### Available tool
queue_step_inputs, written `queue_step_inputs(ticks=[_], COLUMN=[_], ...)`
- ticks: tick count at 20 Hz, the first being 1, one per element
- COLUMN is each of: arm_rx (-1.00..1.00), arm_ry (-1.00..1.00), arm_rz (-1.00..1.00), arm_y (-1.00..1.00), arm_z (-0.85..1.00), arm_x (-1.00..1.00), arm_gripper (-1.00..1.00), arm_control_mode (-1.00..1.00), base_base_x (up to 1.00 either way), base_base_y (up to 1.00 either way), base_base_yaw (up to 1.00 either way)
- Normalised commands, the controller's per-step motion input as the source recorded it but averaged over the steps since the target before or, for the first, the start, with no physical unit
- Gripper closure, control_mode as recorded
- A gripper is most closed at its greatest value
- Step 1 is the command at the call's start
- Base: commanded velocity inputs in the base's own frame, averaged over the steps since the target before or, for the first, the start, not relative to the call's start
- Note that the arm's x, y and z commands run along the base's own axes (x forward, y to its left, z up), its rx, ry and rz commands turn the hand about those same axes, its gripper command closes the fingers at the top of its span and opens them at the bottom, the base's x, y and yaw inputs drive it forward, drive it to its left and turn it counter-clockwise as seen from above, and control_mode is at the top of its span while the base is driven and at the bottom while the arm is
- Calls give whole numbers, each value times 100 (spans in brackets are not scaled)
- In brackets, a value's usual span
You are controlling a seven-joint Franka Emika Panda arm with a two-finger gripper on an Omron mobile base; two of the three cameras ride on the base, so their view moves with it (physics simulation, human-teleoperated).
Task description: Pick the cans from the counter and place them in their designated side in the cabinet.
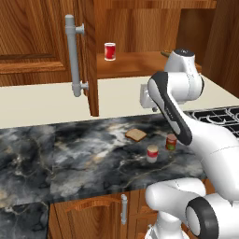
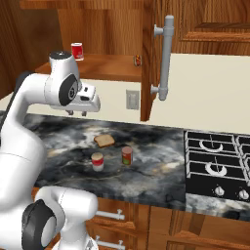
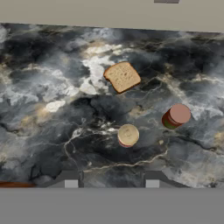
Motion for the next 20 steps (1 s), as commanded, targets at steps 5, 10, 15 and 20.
queue_step_inputs(ticks=[5, 10, 15, 20], arm_rx=[0, 0, 0, 0], arm_ry=[-1, -2, 0, 0], arm_rz=[0, -1, 0, 0], arm_y=[1, -4, -14, -2], arm_z=[0, -22, -35, -29], arm_x=[-8, -27, -11, -2], arm_gripper=[-100, -100, -100, -100], arm_control_mode=[-100, -100, -100, -100], base_base_x=[0, 0, 0, 0], base_base_y=[0, 0, 0, 0], base_base_yaw=[0, 0, 0, 0])
